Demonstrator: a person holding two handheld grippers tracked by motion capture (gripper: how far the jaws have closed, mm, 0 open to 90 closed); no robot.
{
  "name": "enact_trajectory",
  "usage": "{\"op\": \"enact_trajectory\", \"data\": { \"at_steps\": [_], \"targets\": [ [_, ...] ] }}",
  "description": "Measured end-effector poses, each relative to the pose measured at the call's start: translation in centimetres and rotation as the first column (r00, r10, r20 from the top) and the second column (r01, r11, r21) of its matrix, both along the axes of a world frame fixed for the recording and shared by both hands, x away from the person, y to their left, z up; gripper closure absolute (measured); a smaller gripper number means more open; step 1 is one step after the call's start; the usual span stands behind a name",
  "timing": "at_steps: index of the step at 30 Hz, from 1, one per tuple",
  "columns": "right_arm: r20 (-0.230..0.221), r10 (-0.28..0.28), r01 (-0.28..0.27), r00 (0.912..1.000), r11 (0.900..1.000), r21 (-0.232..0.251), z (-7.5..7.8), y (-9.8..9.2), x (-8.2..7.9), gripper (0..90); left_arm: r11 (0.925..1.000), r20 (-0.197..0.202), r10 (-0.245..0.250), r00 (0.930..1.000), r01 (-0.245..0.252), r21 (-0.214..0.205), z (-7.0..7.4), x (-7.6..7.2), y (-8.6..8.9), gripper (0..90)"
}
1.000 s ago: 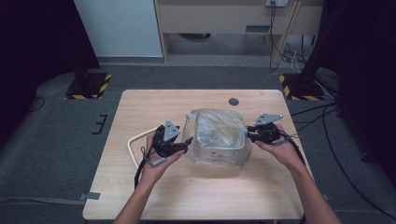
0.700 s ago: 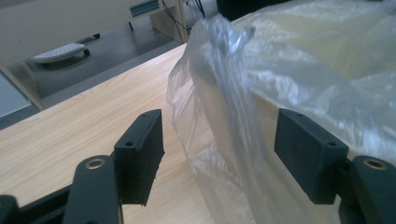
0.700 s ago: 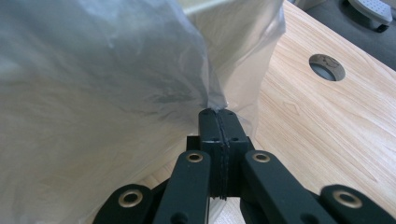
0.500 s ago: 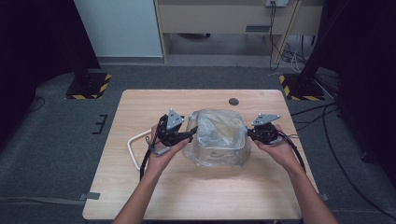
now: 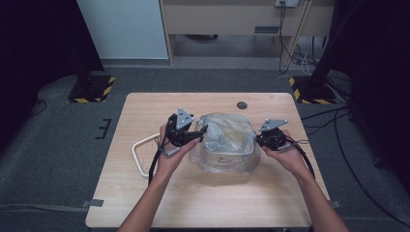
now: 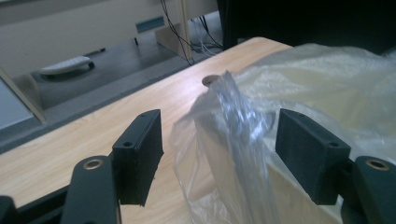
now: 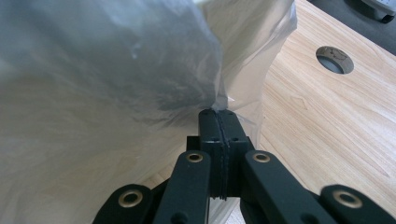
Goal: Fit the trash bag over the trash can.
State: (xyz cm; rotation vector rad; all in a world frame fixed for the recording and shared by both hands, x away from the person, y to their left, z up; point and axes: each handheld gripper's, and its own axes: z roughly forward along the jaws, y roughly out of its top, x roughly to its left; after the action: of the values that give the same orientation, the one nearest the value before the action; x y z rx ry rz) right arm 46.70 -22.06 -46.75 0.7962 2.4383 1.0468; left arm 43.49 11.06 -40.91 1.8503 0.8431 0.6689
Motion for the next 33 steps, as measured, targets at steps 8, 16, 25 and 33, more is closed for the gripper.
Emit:
{"op": "enact_trajectory", "data": {
  "at_steps": [8,16,25,33],
  "targets": [
    [-0.01,0.003,-0.003,1.0,1.0,-0.003,-0.1,0.0,-0.1,90.0,0.9981,0.048,0.044,0.9979,-0.046,0.042,0.5,-0.1,-0.6,66.6],
    [-0.023,-0.01,0.009,0.9997,0.9999,-0.01,-0.3,-0.2,-0.1,90.0,0.9896,0.007,0.104,0.9946,-0.104,0.099,-0.3,1.0,-0.1,87.1],
    [-0.073,-0.028,0.028,0.9969,0.9996,-0.008,-1.2,0.0,0.1,90.0,0.9755,-0.09,0.112,0.9897,-0.092,0.2,-3.2,2.6,0.0,88.1],
    [-0.14,-0.031,0.031,0.9897,0.9995,-0.002,-2.8,0.2,0.2,90.0,0.9693,-0.141,0.114,0.9834,-0.079,0.233,-5.4,2.4,0.3,88.3]
  ]
}}
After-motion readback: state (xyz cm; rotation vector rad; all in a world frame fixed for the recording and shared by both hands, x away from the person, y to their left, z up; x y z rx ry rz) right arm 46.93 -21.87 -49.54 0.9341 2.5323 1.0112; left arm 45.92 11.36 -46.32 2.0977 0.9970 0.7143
